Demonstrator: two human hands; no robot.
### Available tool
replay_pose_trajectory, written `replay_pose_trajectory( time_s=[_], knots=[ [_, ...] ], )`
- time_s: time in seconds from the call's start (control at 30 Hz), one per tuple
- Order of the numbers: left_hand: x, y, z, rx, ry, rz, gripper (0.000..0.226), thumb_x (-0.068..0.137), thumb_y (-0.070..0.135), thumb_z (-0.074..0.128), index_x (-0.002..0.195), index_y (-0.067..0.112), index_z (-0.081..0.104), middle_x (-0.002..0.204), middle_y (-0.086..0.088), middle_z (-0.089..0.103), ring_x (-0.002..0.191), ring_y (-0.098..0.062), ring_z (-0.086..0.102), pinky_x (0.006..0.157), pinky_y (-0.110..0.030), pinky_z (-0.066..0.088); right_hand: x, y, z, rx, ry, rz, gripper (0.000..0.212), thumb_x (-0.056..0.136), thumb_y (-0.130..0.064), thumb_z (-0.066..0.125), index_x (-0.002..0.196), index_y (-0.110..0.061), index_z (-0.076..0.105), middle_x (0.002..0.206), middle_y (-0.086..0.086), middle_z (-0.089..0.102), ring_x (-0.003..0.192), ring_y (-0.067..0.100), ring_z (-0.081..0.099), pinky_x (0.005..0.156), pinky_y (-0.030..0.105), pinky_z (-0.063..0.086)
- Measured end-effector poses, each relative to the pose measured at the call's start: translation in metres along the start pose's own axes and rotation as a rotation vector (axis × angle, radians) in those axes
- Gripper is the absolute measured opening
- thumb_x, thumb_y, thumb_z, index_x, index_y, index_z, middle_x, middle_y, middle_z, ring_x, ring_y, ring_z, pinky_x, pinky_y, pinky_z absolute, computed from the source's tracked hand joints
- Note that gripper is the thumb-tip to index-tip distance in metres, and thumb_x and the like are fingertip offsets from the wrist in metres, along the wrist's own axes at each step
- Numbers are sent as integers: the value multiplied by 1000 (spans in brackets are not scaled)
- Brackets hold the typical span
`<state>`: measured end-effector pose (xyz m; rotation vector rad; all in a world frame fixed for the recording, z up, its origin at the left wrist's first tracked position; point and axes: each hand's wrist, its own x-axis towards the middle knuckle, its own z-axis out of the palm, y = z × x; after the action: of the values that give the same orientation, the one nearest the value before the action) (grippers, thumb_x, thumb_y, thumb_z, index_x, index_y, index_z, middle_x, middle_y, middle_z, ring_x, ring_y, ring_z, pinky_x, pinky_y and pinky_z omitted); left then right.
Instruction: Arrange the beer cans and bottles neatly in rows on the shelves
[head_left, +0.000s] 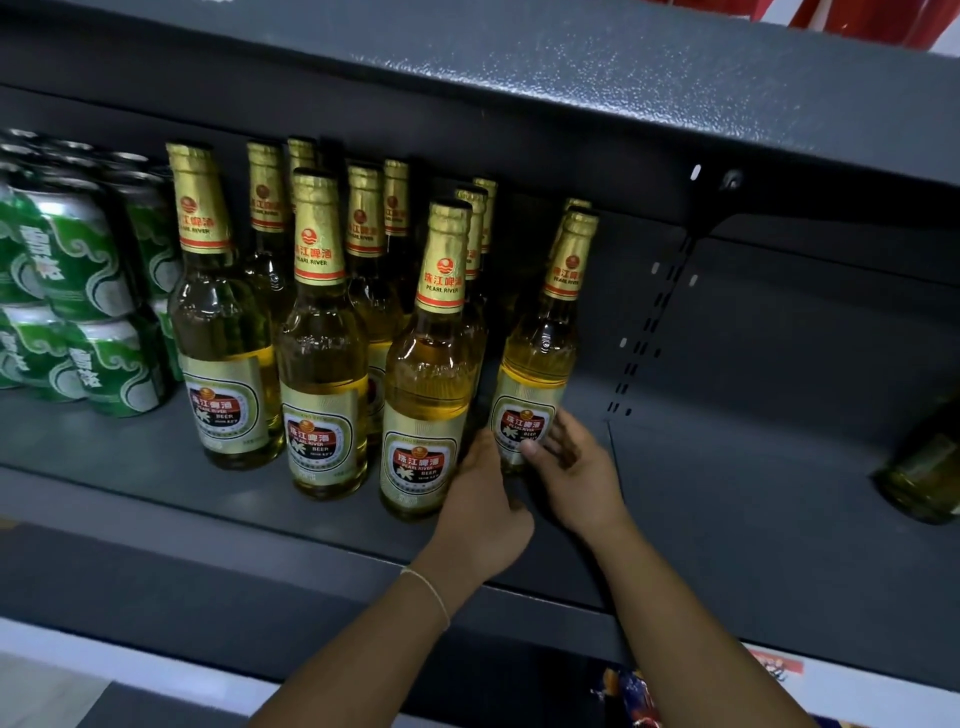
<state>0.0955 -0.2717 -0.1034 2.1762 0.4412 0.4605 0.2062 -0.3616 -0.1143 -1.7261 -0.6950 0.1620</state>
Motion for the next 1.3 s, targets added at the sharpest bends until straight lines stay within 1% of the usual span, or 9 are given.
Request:
replay_pose_trajectory(
  time_s=[0.2, 0.33, 0.47, 0.6, 0.73, 0.83, 1.07, 1.2, 1.3],
  knots=[
    [-2, 2, -1, 16, 1, -4, 81, 82, 6, 54, 153, 11, 14, 156, -6, 28, 144, -16, 24, 107, -12, 8, -1, -2, 0, 4, -2, -7, 52, 92, 3, 62, 141, -5, 47, 130, 4, 64, 119, 7, 61, 99, 20, 49],
    [-11, 7, -2, 88, 29, 34, 78, 87, 10, 51, 154, 8, 10, 159, -7, 22, 146, -16, 19, 112, -14, 7, -5, -13, -3, 14, 32, 0, 43, 91, -5, 66, 130, -18, 53, 118, -9, 65, 108, -1, 64, 99, 21, 50],
    [-24, 22, -3, 98, 68, 131, 75, 86, 10, 52, 153, 14, 18, 152, -5, 31, 137, -17, 33, 113, -22, 28, -10, -21, -23, -2, 178, 24, 49, 92, -17, 66, 138, -11, 49, 120, 1, 62, 109, 6, 61, 93, 15, 49],
    [-20, 53, 2, 65, 93, 282, 69, 86, 6, 51, 150, 15, 28, 151, -3, 36, 138, -14, 34, 108, -11, 19, -18, -28, -67, -52, 338, -19, 36, 96, -19, 60, 130, -8, 57, 101, -6, 66, 86, -12, 61, 85, 7, 48],
    [-4, 89, 19, 50, 91, 425, 60, 88, 2, 48, 146, 8, 36, 143, -8, 47, 132, -17, 42, 104, -3, 17, -27, -37, -125, -48, 463, -22, 20, 97, -22, 60, 117, -24, 61, 97, -8, 67, 92, 4, 64, 98, 42, 53],
    [9, 118, 41, 20, 71, 504, 53, 89, 1, 48, 141, 4, 43, 138, -12, 52, 127, -21, 48, 97, 7, 14, -35, -40, -171, -63, 549, -23, 17, 97, -22, 60, 114, -26, 60, 96, -7, 67, 93, 10, 64, 96, 51, 53],
    [31, 194, 118, -52, -45, 541, 47, 96, 11, 46, 143, 13, 43, 145, -3, 46, 132, -15, 44, 104, -11, 26, -53, -30, -275, -130, 680, 35, 27, 98, -29, 59, 118, -12, 62, 91, -6, 65, 84, 10, 63, 92, 46, 56],
    [40, 231, 168, -79, -133, 535, 44, 99, 15, 44, 143, 14, 42, 143, -6, 47, 129, -20, 47, 110, -31, 38, -53, -15, -338, -201, 751, 33, 24, 98, -27, 59, 118, -14, 59, 88, -13, 61, 79, -1, 58, 81, 27, 49],
    [49, 251, 200, -68, -172, 525, 44, 101, 17, 42, 145, 14, 40, 144, -7, 46, 130, -19, 45, 111, -29, 35, -49, -1, -380, -318, 777, 55, 14, 96, -22, 60, 108, -15, 56, 85, -9, 58, 78, 5, 57, 69, 14, 45]
  ],
)
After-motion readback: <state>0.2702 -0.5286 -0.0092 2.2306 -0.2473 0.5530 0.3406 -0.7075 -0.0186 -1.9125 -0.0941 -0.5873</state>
